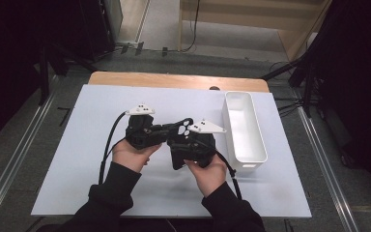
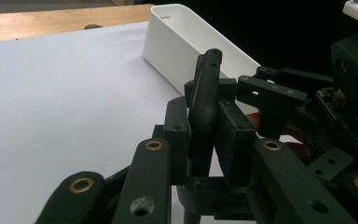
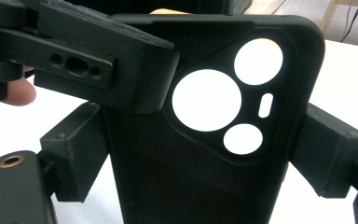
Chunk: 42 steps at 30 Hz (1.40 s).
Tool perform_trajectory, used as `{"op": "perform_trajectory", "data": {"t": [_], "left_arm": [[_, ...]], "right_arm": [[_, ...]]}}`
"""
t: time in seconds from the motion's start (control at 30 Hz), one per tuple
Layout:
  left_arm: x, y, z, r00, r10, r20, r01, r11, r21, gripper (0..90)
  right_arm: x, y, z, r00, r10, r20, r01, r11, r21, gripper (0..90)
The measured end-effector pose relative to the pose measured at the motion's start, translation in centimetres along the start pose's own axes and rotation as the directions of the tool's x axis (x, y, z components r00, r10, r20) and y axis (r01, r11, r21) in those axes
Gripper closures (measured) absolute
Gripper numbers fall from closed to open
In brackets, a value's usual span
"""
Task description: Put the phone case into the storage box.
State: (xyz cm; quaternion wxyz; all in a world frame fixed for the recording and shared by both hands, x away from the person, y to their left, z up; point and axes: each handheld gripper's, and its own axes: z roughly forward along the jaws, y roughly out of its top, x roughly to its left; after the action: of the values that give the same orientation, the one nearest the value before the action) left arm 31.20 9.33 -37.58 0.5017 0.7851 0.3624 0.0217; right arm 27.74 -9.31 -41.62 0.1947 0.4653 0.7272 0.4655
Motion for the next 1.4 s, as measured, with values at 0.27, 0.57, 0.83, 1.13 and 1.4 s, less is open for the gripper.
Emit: {"op": "perform_trajectory", "data": {"t": [0.27, 0.57, 0.83, 1.13, 1.4], "left_arm": [[0.0, 0.6, -0.8, 1.0, 0.007, -0.006, -0.007, 0.9997, -0.021, 58.3], [0.2, 1.2, -1.8, 0.9997, 0.021, 0.008, -0.021, 0.999, -0.04, 45.3], [0.7, 1.0, -2.0, 0.9987, 0.05, 0.004, -0.05, 0.9978, -0.044, 37.5], [1.4, 0.3, -1.8, 0.9975, 0.07, 0.007, -0.07, 0.9974, -0.014, 36.2], [2.4, -0.8, -1.4, 0.9975, 0.067, 0.024, -0.067, 0.9976, 0.015, 32.1]], "right_arm": [[-0.2, -0.1, 0.0, 0.9998, 0.016, -0.014, -0.016, 1.0, 0.005, 11.7], [-0.4, -0.4, 0.0, 0.9997, 0.019, -0.018, -0.018, 1.0, 0.021, 11.6], [-1.1, -0.4, -0.2, 0.9991, 0.04, -0.016, -0.04, 0.999, 0.02, 11.6], [-2.0, -0.4, -0.4, 0.9987, 0.051, -0.004, -0.051, 0.998, 0.022, 11.6], [-2.5, -0.4, -0.6, 0.9982, 0.06, -0.006, -0.059, 0.998, 0.029, 11.6]]}}
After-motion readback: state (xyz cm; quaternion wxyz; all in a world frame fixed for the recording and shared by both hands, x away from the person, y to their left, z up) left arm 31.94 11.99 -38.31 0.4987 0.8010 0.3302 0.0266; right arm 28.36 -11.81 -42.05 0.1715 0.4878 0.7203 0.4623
